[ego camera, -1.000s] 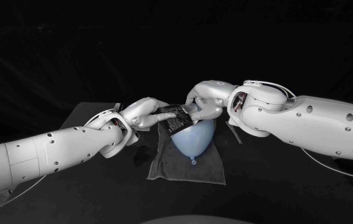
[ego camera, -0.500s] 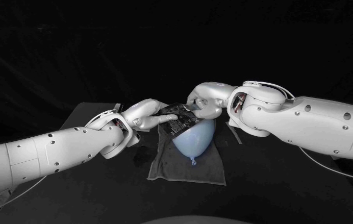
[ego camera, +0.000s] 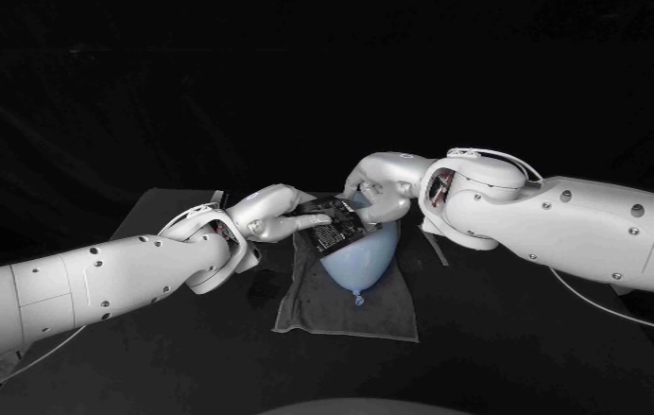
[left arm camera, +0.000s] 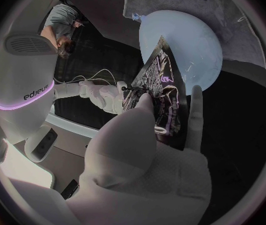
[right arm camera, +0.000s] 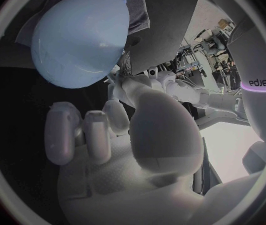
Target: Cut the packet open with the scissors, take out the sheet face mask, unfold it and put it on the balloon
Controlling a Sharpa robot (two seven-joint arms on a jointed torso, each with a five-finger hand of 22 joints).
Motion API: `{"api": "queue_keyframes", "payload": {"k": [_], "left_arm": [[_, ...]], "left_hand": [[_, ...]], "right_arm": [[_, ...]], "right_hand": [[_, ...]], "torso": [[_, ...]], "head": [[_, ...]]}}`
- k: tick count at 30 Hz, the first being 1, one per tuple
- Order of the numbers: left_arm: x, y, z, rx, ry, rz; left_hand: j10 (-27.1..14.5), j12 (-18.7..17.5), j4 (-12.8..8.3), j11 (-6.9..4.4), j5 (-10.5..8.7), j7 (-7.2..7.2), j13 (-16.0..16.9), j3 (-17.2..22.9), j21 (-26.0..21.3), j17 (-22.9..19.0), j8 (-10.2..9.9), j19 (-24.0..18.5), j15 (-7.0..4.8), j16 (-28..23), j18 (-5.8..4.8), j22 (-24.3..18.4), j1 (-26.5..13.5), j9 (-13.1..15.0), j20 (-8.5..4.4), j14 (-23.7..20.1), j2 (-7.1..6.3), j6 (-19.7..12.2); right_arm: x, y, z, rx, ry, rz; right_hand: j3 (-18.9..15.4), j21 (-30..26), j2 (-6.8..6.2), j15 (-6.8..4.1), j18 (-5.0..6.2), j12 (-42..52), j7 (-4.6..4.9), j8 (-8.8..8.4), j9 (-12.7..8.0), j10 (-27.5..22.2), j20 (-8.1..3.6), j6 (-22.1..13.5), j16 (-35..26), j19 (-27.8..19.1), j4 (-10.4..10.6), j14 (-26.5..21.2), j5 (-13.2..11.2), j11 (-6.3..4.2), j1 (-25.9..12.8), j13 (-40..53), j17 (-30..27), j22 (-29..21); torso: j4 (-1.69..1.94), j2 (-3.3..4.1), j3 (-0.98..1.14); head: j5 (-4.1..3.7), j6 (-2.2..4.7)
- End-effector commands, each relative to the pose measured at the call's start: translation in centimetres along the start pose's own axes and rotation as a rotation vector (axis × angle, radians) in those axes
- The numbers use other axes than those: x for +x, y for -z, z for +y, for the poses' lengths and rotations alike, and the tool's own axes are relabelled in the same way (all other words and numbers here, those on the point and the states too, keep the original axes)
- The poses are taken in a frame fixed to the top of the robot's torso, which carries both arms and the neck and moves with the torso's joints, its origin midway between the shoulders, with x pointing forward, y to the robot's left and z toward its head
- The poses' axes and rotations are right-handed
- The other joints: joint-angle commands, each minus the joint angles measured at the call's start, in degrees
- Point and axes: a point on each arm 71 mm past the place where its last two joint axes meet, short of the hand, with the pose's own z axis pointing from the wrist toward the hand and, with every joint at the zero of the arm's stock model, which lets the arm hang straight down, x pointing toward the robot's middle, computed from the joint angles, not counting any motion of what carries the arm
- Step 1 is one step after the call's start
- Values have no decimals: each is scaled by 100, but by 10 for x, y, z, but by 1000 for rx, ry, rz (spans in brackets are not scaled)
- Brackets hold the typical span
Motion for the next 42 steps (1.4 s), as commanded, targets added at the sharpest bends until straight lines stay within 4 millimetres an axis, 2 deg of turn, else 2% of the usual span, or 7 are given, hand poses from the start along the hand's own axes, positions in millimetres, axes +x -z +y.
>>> {"api": "queue_keyframes", "payload": {"k": [1,6,15,21,29,35,42], "left_arm": [[-1,-2,-3,26,2,-1],[-1,-2,-3,28,3,-8],[-2,-1,-5,30,15,-16],[-3,0,-3,23,20,-20],[-3,1,-2,16,25,-11],[-3,1,-2,14,27,-3],[-2,0,-3,18,30,2]], "left_hand": [[-2,-35,21,1,36,-25,-7,17,-25,5,30,-27,-6,-15,73,-10,48,8,3,-30,87,5],[1,-35,25,1,36,-25,-8,13,-28,6,31,-30,-5,-15,71,-12,43,11,3,-29,87,7],[8,-35,31,3,36,-25,-9,5,-33,9,31,-34,-4,-15,69,-15,33,17,2,-26,88,11],[8,-35,31,3,36,-25,-9,5,-33,9,31,-34,-4,-15,69,-15,33,17,2,-26,88,11],[16,-35,33,3,36,-27,-10,-3,-37,12,32,-37,-3,-15,67,-19,23,23,2,-22,91,17],[16,-35,33,3,36,-27,-10,-3,-37,12,32,-37,-3,-15,67,-19,23,23,2,-22,91,17],[17,-35,31,3,36,-29,-11,-5,-39,12,32,-38,-3,-15,66,-20,22,24,2,-22,91,17]], "right_arm": [[6,-1,3,-34,26,82],[9,-2,5,-47,50,112],[10,-4,4,-42,76,130],[11,-1,1,-26,94,139],[8,7,-4,-9,68,93],[6,8,-3,-2,59,62],[6,4,0,22,71,47]], "right_hand": [[-139,-80,-164,22,11,-70,37,10,-1,-42,22,-28,18,-43,19,473,-33,46,-48,-38,934,599],[-285,-145,-239,29,25,-110,37,13,1,-80,31,-44,-3,-80,52,463,-32,51,-51,-64,903,564],[-318,-79,-73,6,9,-51,1,74,23,-29,23,37,13,-40,63,469,-31,18,133,-12,931,615],[-151,-62,174,-22,4,-52,-31,98,24,-23,2,65,2,-24,-61,465,-29,-16,509,-5,916,634],[16,-40,420,-22,-3,-44,-29,93,3,-7,-6,70,-10,-1,8,462,44,-14,518,9,903,656],[302,-46,383,-34,-5,-61,-35,137,5,-3,-20,39,-18,18,-22,464,1165,-22,459,13,900,674],[348,-81,364,-25,2,-107,-17,138,4,-25,-15,-1,-42,6,20,455,1241,-9,342,-21,866,660]], "torso": [[0,-4,4],[-4,-1,-2],[7,0,-5],[-2,-2,-6],[-4,4,6],[-9,4,7],[-5,2,9]], "head": [[1,5],[-1,-5],[-15,-14],[-16,-8],[3,-9],[-16,-15],[-44,-33]]}}
